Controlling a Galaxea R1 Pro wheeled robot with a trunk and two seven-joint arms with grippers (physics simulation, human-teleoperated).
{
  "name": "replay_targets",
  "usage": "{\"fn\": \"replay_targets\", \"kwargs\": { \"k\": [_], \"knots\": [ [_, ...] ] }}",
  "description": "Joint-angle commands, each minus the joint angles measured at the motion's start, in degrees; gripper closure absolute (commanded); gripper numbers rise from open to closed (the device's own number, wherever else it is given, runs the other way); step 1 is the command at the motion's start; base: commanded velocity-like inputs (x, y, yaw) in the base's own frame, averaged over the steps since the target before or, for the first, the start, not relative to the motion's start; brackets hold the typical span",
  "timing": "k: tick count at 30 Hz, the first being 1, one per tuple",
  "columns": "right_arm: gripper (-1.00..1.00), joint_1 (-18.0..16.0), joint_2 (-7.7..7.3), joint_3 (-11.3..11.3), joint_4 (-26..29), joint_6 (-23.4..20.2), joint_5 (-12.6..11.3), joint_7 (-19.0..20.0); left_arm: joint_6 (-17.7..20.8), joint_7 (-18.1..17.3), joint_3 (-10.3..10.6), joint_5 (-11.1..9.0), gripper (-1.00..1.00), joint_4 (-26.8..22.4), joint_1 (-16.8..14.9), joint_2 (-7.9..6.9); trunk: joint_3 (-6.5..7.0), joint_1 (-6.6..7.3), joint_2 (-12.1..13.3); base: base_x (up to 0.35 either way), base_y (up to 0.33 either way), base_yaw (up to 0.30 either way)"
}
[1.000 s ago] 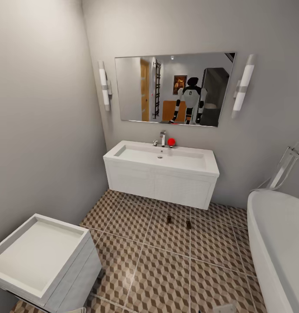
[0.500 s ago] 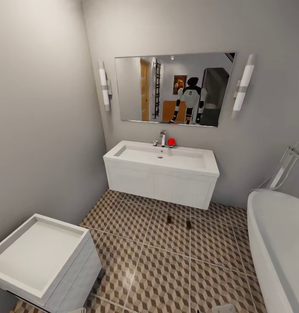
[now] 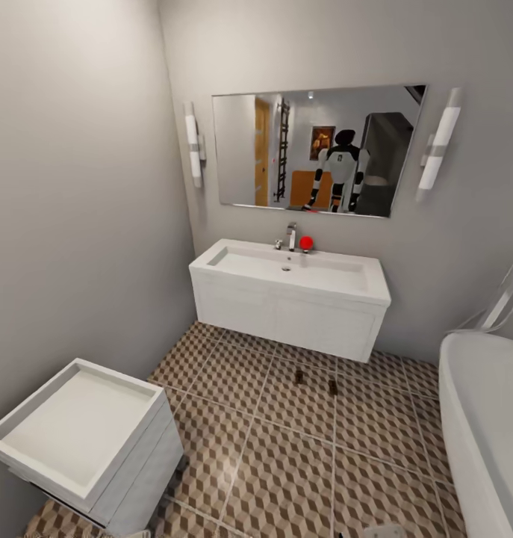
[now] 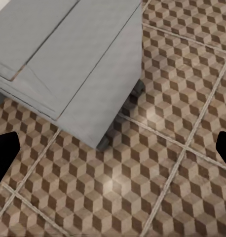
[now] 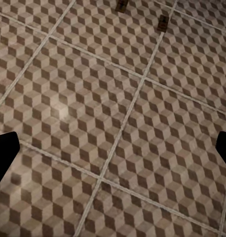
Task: Take the four mousetraps from the cabinet in the bathroom and place them on the bathroom floor. Make sure all four end up on the same floor surface, and ensure that at least two of them are either under or directly next to the same bathroom sink.
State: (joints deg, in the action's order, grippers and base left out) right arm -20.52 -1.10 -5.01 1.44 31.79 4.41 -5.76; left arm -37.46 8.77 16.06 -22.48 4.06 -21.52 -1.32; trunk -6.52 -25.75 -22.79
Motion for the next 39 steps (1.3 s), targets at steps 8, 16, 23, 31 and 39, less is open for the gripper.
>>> {"fn": "replay_targets", "kwargs": {
  "k": [8,16,23,31,39],
  "knots": [
    [-1.0,0.0,-0.07,-0.4,0.0,0.1,0.5,-0.6,-0.2,0.2,0.5,-0.1,-1.0,0.2,-0.1,-0.03,-0.62,-0.03,-0.1,0.0,0.0,0.217],
    [-1.0,0.0,-0.05,-0.5,0.0,0.1,0.5,-0.7,-0.2,0.2,0.5,-0.1,-1.0,0.2,0.2,0.05,-1.13,-0.03,-0.1,0.0,0.0,0.22],
    [-1.0,0.0,-0.05,-0.5,0.0,0.1,0.5,-0.7,-0.2,0.2,0.5,-0.1,-1.0,0.2,0.6,0.24,-1.57,-0.03,-0.1,0.0,0.0,0.221],
    [-1.0,0.0,-0.05,-0.5,0.0,0.1,0.5,-0.7,-0.2,0.2,0.5,-0.1,-1.0,0.2,0.7,0.27,-2.07,-0.03,-0.1,0.0,0.0,0.221],
    [-1.0,0.0,-0.05,-0.5,0.0,0.1,0.6,-0.7,-0.2,0.2,0.5,-0.1,-1.0,0.2,0.7,0.27,-2.58,-0.03,-0.1,0.0,0.0,0.221]
  ]
}}
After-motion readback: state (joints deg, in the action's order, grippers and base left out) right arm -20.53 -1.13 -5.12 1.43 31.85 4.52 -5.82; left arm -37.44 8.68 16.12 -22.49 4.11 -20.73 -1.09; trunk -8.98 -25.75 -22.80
